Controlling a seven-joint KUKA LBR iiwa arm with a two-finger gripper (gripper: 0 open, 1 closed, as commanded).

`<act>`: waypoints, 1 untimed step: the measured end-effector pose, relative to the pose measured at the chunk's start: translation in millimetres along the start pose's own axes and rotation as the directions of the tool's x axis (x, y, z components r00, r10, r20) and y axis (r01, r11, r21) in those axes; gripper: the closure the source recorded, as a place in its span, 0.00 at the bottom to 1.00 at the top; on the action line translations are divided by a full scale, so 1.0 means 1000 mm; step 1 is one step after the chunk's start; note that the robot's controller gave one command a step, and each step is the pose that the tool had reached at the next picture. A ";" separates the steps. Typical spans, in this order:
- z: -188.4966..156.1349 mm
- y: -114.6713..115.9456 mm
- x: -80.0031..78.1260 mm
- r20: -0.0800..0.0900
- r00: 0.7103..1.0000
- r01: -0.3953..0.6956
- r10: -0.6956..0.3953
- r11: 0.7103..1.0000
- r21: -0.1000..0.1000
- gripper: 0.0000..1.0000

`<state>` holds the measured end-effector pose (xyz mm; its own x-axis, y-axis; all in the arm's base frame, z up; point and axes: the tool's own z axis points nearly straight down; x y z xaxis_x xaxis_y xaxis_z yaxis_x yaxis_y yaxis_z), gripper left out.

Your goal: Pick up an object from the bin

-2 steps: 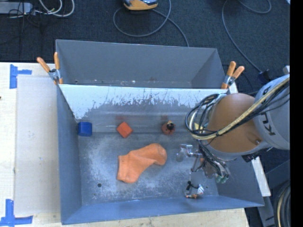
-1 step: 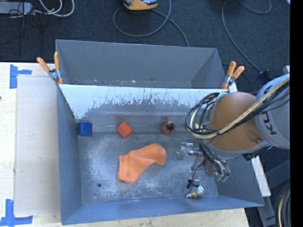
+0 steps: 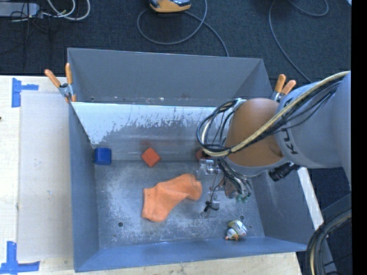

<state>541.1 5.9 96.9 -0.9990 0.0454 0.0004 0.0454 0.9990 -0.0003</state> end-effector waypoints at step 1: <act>0.020 0.047 0.014 0.000 1.000 -0.023 0.023 1.000 -0.001 0.00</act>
Offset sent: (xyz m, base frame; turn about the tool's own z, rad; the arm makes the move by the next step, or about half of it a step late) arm -0.0469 0.0554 -0.0269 0.0764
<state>529.5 53.9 76.6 -0.9976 0.0686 0.0001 0.0686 0.9976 0.0011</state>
